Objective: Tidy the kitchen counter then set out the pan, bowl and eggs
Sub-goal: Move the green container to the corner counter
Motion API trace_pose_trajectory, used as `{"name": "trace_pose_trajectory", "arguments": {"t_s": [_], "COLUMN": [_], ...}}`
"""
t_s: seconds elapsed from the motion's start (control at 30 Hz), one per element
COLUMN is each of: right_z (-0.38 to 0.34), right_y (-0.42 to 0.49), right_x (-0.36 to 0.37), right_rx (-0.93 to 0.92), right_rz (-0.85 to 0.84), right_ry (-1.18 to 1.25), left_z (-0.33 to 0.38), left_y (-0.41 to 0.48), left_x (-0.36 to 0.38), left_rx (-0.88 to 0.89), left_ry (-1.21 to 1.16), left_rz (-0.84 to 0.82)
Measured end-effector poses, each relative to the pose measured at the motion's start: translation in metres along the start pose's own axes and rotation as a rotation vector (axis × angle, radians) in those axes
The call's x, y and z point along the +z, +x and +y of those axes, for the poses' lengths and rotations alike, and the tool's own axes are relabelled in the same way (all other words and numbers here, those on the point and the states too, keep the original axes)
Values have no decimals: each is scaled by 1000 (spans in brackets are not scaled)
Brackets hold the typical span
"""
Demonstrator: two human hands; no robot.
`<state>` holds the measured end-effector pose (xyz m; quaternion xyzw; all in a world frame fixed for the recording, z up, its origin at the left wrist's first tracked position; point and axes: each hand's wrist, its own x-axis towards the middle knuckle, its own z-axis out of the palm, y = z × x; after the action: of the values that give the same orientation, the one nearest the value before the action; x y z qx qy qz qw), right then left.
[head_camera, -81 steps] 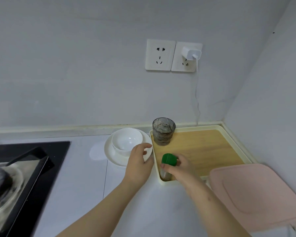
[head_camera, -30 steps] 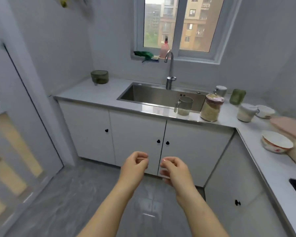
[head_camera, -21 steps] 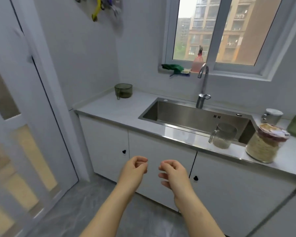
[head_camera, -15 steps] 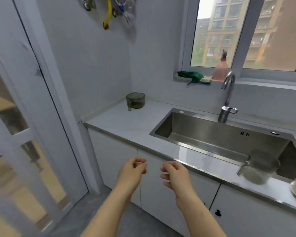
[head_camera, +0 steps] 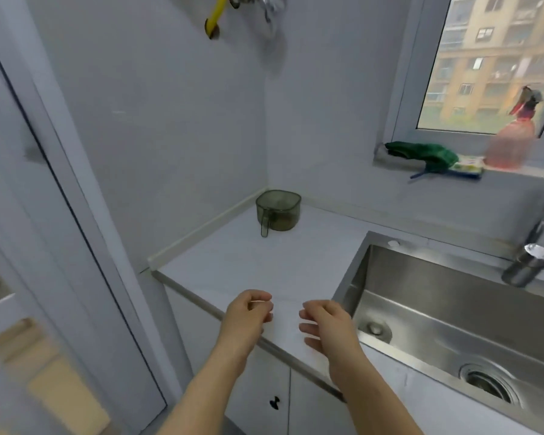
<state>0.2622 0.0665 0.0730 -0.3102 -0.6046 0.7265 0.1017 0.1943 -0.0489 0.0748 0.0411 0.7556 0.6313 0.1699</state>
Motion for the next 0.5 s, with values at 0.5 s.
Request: {"name": "trace_pose_trajectory", "arguments": {"t_s": [0.5], "right_z": [-60], "right_y": [201], "right_x": [54], "right_rx": [96], "right_rz": [116], "right_ry": [25], "left_z": [52], "left_y": [262], "left_x": [11], "left_rx": [-127], "left_ry": [50], "left_rz": [-31]}}
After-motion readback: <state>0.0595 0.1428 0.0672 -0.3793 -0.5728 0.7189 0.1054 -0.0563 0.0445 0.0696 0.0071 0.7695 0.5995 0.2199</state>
